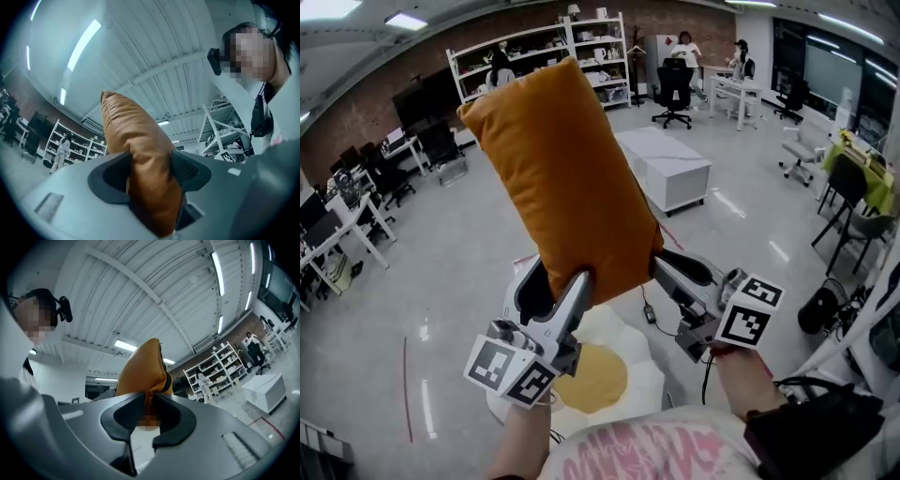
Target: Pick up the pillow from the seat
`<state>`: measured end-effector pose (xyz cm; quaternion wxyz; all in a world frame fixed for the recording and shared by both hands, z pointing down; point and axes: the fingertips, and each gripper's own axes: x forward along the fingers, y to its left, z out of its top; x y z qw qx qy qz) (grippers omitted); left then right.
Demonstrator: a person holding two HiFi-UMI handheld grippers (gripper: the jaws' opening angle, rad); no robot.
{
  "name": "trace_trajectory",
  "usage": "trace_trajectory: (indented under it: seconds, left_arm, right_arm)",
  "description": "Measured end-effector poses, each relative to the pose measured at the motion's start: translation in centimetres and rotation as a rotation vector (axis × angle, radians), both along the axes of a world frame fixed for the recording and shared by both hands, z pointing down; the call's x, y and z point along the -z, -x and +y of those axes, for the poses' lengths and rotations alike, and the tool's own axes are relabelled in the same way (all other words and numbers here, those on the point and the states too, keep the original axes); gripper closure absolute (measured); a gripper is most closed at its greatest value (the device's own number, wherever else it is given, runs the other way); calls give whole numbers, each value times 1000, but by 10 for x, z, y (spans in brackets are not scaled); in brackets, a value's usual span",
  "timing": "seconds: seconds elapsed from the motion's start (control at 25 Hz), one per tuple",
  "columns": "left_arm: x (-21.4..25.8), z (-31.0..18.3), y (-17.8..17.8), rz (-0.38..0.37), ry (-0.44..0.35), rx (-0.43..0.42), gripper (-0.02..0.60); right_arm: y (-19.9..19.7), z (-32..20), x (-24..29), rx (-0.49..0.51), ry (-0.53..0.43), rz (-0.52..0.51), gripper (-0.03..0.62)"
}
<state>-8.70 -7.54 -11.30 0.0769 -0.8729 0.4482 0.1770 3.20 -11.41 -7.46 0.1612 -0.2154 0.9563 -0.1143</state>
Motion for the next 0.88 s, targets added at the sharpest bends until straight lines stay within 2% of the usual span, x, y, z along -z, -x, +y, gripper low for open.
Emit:
trace_trajectory:
  seconds: [0.12, 0.28, 0.44, 0.88]
  left_arm:
    - [22, 16, 6, -20, -50, -20, 299]
    - [40, 28, 8, -51, -113, -31, 299]
    - [46, 33, 5, -83, -139, -40, 296]
    - [47, 34, 5, -109, -158, -27, 295]
  right_arm:
    - [4, 16, 27, -5, -88, -4, 522]
    - [7, 27, 45, -7, -156, -9, 522]
    - [5, 32, 49, -14, -170, -5, 522]
    - [6, 31, 51, -23, -206, 11, 522]
